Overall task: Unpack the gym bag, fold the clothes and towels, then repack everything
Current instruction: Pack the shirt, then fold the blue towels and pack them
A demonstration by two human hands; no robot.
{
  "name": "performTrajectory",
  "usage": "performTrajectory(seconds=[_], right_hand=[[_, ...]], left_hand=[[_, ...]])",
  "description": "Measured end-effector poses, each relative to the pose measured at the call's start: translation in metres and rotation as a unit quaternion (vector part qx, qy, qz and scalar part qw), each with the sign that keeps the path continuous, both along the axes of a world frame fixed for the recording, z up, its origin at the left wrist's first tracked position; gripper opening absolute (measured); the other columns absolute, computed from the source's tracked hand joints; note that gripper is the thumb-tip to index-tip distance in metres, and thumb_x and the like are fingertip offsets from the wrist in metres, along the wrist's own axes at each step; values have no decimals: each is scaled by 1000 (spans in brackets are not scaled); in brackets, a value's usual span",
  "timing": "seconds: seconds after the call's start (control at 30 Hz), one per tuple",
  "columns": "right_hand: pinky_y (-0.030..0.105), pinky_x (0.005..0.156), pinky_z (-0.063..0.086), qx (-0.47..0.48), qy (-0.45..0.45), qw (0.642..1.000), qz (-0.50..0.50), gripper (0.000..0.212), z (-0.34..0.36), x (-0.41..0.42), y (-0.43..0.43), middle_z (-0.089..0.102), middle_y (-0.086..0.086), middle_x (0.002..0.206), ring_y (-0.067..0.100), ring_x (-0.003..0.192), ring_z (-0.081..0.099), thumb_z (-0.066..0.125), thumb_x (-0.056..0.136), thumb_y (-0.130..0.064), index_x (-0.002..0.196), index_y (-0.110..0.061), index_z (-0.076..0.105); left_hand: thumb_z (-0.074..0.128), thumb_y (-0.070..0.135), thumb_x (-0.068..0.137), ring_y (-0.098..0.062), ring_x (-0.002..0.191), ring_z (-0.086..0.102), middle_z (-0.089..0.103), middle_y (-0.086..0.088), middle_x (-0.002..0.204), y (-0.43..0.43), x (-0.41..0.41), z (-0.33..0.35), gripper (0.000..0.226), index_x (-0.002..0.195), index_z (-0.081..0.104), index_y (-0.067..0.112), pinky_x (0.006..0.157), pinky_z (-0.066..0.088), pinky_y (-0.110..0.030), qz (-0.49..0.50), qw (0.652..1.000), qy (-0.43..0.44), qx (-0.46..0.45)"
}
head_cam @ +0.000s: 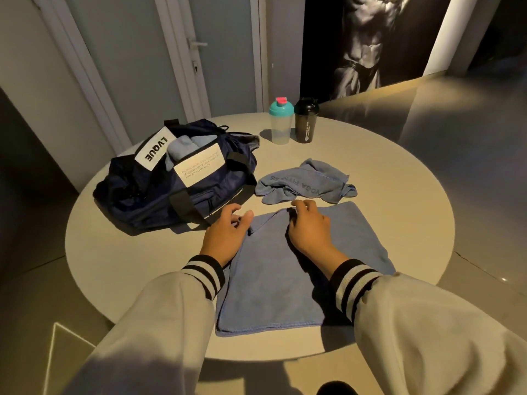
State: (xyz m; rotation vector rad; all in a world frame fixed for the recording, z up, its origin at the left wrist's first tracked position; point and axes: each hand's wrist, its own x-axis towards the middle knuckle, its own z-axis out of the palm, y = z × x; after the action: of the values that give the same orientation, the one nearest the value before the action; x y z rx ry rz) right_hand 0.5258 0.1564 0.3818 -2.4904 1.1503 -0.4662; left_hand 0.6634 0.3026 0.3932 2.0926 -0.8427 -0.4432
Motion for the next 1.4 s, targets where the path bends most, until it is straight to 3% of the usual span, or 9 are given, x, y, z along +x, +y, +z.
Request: performTrajectory(seconds=[0.1,0.23,0.43,0.57,0.63,0.7,0.83,1.3,1.4], right_hand=[[49,106,39,-25,2,1000,9,40,-1,5,5,43,10,145,33,121,53,47,102,-33,140,-21,46],[47,105,42,-31,16,998,55,39,-3,12,15,52,8,133,29,119,53,47,101,-36,136,-20,50],[55,122,11,-12,88,994,65,53,-7,14,22,29,7,161,27,151,19,37,104,-35,155,-20,29],[43,104,40,-69,7,993,91,38,1,20,42,52,7,132,28,125,45,46,101,-33,135,-18,53],[40,98,44,-39,-19,992,120,34,2,24,54,55,5,123,26,117,49,50,99,-35,128,-20,57],[41,103,40,-2,16,990,140,40,0,27,61,53,4,127,26,121,46,51,97,-43,132,-24,56],[43,108,36,-4,67,987,143,58,2,29,66,48,5,134,27,128,40,49,93,-60,142,-29,48],[36,89,33,-62,-26,984,163,25,4,26,85,59,-4,98,20,104,51,50,97,-23,107,-25,72],[40,99,40,-58,-5,989,136,25,5,35,71,58,3,127,25,121,45,52,97,-25,114,-25,70]], left_hand=[[68,60,87,-27,123,56,57,-3,137,4,3,-9,66,141,39,37,109,43,-53,-20,997,-63,32],[63,38,97,-32,122,57,60,-10,135,4,11,-19,45,137,43,31,106,46,-49,8,996,-86,-7],[71,36,92,-26,103,61,56,-1,116,9,3,-15,50,128,38,28,87,51,-36,37,997,-32,-59],[76,21,87,-27,92,62,59,-4,104,18,5,-20,38,102,42,24,75,50,-30,5,998,-28,-55],[69,13,91,-26,112,60,60,-5,121,21,11,-22,16,94,56,22,89,50,-31,8,998,-43,-54],[60,6,96,-23,137,46,46,-4,151,23,12,-22,25,114,67,22,106,42,-33,1,998,-44,-35],[50,5,101,-23,150,28,17,2,168,30,8,-19,58,155,36,17,116,35,-36,-9,999,-32,-7],[49,5,100,-20,150,25,16,5,167,31,9,-23,63,158,30,18,121,29,-37,-45,999,-27,13],[49,9,99,-20,148,28,24,8,165,32,7,-25,65,158,29,25,120,33,-44,-42,997,-56,30]])
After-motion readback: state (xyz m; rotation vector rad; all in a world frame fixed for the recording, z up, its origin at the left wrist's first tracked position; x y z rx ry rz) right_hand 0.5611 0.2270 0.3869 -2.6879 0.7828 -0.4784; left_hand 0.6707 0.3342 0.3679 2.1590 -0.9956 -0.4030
